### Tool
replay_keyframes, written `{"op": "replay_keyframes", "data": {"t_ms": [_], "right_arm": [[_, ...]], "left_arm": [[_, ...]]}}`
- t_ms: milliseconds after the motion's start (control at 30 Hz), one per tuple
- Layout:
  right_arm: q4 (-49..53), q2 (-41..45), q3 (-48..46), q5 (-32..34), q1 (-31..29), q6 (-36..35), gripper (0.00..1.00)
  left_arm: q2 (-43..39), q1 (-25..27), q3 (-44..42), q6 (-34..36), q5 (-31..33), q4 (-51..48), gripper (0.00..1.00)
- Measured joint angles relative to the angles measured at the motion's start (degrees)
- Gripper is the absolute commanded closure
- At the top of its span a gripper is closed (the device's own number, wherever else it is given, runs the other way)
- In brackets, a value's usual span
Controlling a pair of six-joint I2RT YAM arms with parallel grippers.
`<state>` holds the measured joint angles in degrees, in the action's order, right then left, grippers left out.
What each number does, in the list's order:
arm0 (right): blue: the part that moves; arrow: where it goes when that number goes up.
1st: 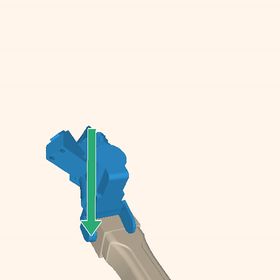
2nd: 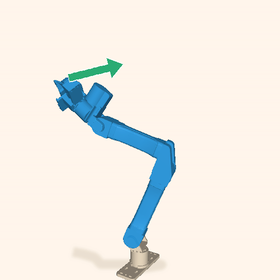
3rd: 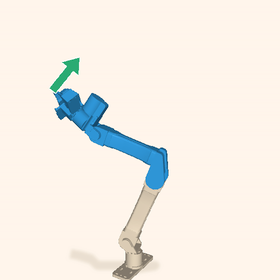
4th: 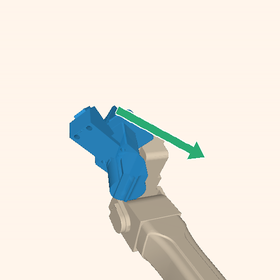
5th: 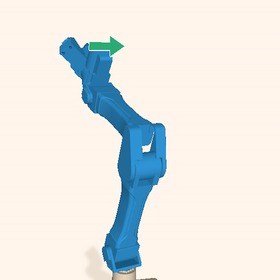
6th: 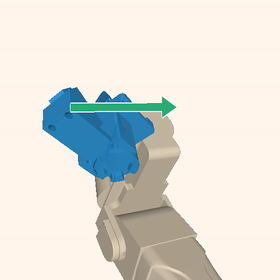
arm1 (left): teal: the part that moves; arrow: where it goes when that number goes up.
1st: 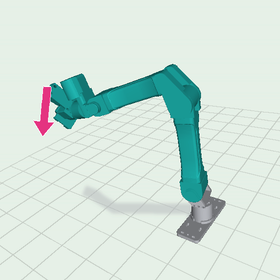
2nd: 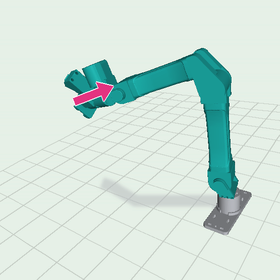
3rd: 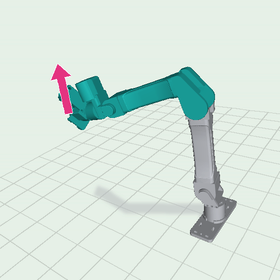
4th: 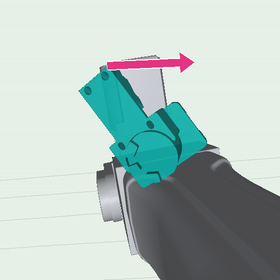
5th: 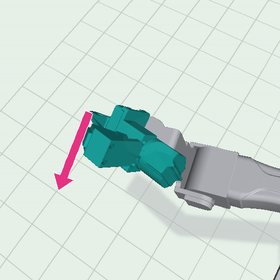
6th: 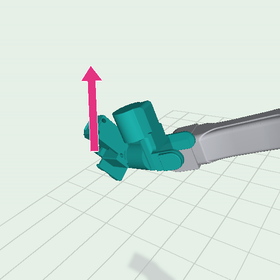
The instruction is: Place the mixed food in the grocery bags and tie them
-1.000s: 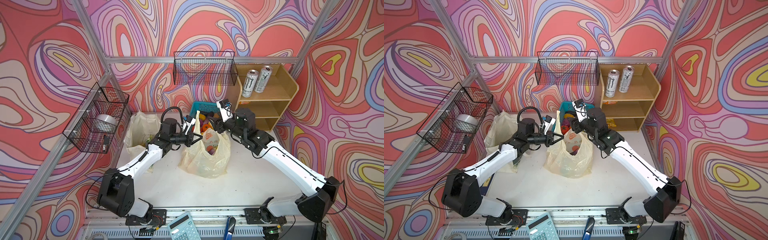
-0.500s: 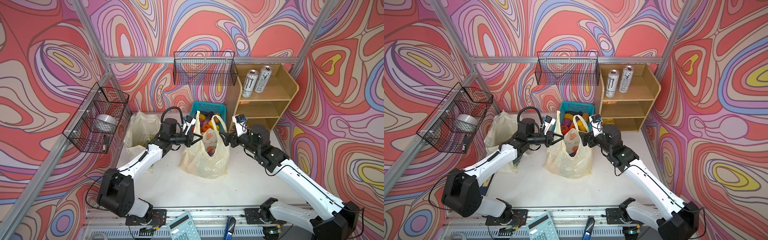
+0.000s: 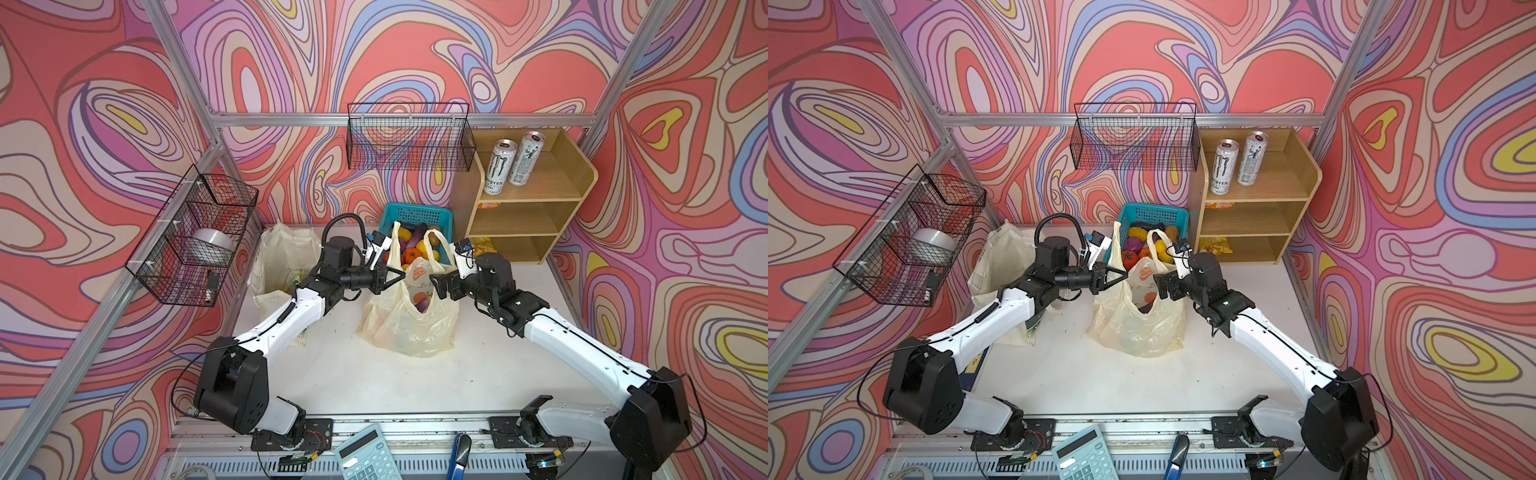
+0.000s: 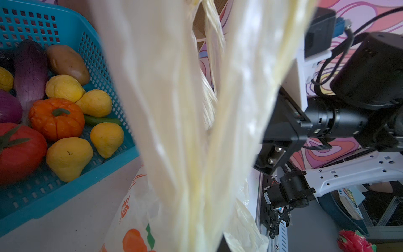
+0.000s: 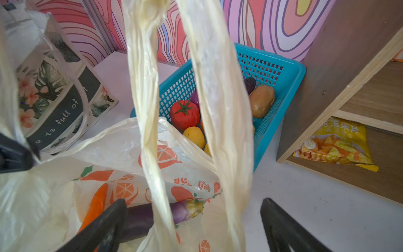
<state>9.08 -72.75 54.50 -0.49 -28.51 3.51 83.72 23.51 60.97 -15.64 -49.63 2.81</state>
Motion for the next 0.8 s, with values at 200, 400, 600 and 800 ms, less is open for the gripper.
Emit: {"op": "replay_keyframes", "data": {"t_ms": [200,400,600,800], "right_arm": [[-1.8,-2.9,1.9,1.0,0.0,-0.9,0.67],[-2.0,-2.3,3.5,1.1,0.0,-1.6,1.00],[-0.2,-1.3,3.9,-3.5,0.1,-4.2,1.00],[3.7,-1.1,6.0,-11.0,0.1,-8.1,1.00]], "left_arm": [[-0.1,0.0,0.0,0.1,0.4,-0.3,0.98],[-3.3,0.0,-1.1,-0.5,8.1,-1.3,0.74],[-5.8,0.0,-1.1,-0.6,14.5,-4.8,0.99],[-2.5,0.0,3.6,2.0,12.1,-9.9,1.00]]}}
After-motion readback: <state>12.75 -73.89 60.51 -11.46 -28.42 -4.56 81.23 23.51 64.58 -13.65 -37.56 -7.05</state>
